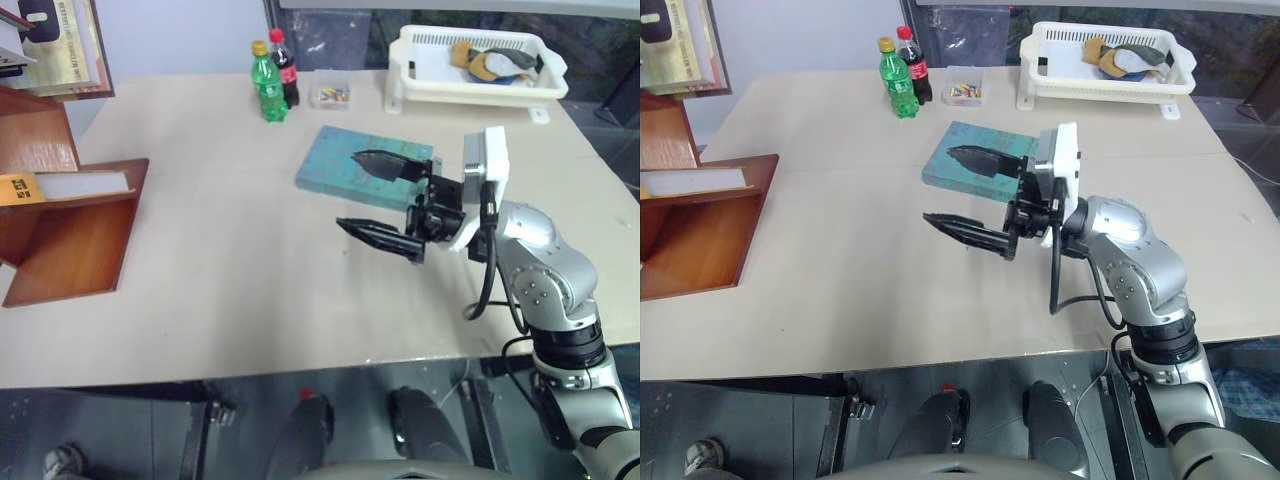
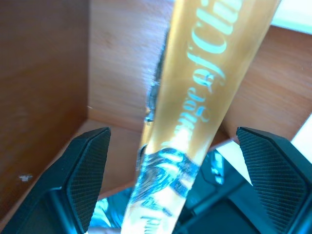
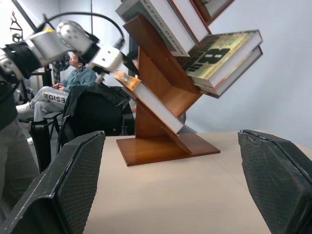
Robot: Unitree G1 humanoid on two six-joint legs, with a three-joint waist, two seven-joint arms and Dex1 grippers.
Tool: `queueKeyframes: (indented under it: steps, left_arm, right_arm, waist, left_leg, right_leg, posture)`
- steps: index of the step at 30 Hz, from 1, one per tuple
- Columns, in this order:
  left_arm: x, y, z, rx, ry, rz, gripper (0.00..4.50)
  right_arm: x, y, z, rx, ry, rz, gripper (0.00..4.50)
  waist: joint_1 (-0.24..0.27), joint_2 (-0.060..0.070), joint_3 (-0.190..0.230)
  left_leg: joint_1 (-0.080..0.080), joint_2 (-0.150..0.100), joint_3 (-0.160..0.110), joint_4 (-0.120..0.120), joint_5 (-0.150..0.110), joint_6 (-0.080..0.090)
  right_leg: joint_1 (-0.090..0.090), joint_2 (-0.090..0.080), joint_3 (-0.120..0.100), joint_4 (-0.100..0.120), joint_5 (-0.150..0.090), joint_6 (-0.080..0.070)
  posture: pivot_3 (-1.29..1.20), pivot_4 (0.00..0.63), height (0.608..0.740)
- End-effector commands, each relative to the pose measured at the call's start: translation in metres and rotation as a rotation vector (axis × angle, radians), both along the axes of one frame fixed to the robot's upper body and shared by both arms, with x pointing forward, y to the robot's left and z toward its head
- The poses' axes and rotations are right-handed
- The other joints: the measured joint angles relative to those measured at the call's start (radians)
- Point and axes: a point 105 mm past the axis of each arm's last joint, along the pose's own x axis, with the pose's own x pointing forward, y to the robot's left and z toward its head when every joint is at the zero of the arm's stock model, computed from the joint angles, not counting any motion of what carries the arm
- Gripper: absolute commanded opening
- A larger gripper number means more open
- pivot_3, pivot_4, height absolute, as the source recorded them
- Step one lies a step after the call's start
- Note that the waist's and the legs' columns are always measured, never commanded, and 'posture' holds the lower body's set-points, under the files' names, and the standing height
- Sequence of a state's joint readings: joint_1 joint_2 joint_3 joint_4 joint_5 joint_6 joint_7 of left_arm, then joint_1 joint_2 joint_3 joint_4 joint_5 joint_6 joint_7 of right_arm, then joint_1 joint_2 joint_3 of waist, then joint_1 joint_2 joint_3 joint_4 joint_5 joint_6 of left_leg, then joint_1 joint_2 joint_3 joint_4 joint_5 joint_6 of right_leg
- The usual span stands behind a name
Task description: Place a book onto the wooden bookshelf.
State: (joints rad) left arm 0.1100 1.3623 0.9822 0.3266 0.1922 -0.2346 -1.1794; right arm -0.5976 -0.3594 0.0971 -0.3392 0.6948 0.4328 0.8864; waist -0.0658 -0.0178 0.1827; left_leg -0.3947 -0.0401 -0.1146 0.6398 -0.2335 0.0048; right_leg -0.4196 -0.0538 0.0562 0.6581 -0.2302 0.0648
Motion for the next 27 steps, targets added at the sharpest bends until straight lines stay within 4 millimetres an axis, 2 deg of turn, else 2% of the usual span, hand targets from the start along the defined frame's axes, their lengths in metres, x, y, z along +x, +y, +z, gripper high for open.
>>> queueKeyframes:
  steps: [1,4,8,13,18,21,23,27]
  left_arm:
    - [-0.008,-0.007,0.017,0.010,-0.085,-0.063,4.46]
    - [-0.014,-0.010,0.020,0.002,-0.104,-0.092,4.46]
    - [-0.026,-0.031,0.017,-0.023,-0.090,-0.229,4.46]
    - [-0.025,-0.064,0.019,-0.070,-0.143,-0.393,4.46]
    - [-0.005,-0.117,0.023,-0.183,-0.242,-0.590,4.46]
    - [0.015,-0.162,0.020,-0.323,-0.286,-0.728,4.46]
    - [0.025,-0.193,0.002,-0.411,-0.252,-0.813,4.46]
    - [0.049,-0.257,-0.044,-0.768,-0.231,-0.893,4.46]
  right_arm:
    - [-0.003,-0.005,0.013,0.028,-0.049,0.008,4.50]
    - [-0.002,-0.005,0.012,0.025,-0.042,0.015,4.50]
    - [-0.001,-0.006,0.007,0.014,-0.028,0.027,4.50]
    - [0.000,-0.009,0.004,0.004,-0.022,0.033,4.50]
    - [-0.002,-0.014,0.006,-0.001,-0.027,0.010,4.50]
    - [-0.003,-0.021,0.007,-0.010,-0.030,-0.030,4.50]
    - [-0.005,-0.025,0.007,-0.018,-0.027,-0.067,4.50]
    - [-0.007,-0.036,-0.004,-0.068,-0.016,-0.191,4.50]
  waist:
    - [0.001,0.000,0.000]
    - [0.001,0.000,0.000]
    - [-0.001,0.000,0.000]
    - [0.005,0.000,0.000]
    - [0.014,-0.001,0.000]
    - [0.020,0.000,0.000]
    - [0.024,0.001,-0.001]
    - [0.030,0.002,-0.002]
  left_leg:
    - [0.000,0.000,0.000,0.000,0.000,0.000]
    - [0.000,0.000,-0.001,-0.001,0.000,0.000]
    - [0.000,0.000,-0.001,-0.001,0.000,0.000]
    - [-0.001,0.000,-0.002,-0.001,0.000,0.000]
    - [-0.001,0.000,-0.004,-0.001,0.000,0.000]
    - [-0.001,-0.001,-0.004,-0.001,0.000,0.000]
    - [-0.001,-0.001,-0.003,0.000,0.000,0.000]
    - [-0.001,-0.004,-0.003,0.000,0.000,0.000]
  right_leg:
    - [0.000,-0.001,0.000,0.000,0.000,0.000]
    - [0.000,-0.001,0.000,0.000,0.000,0.000]
    - [-0.001,0.000,0.001,-0.001,0.000,0.000]
    - [-0.001,-0.002,0.001,-0.001,0.000,0.000]
    - [0.000,-0.001,0.000,-0.001,0.000,0.000]
    - [-0.001,0.000,0.000,0.000,0.000,0.000]
    - [-0.001,0.000,0.001,0.000,0.000,0.000]
    - [0.000,-0.001,0.002,0.000,0.001,0.000]
  posture:
    - [0.00,0.150,0.740]
    - [0.00,0.150,0.740]
    - [0.00,0.150,0.740]
    - [0.00,0.150,0.740]
    - [0.00,0.150,0.740]
    - [0.00,0.150,0.740]
    - [0.00,0.150,0.740]
    - [0.00,0.150,0.740]
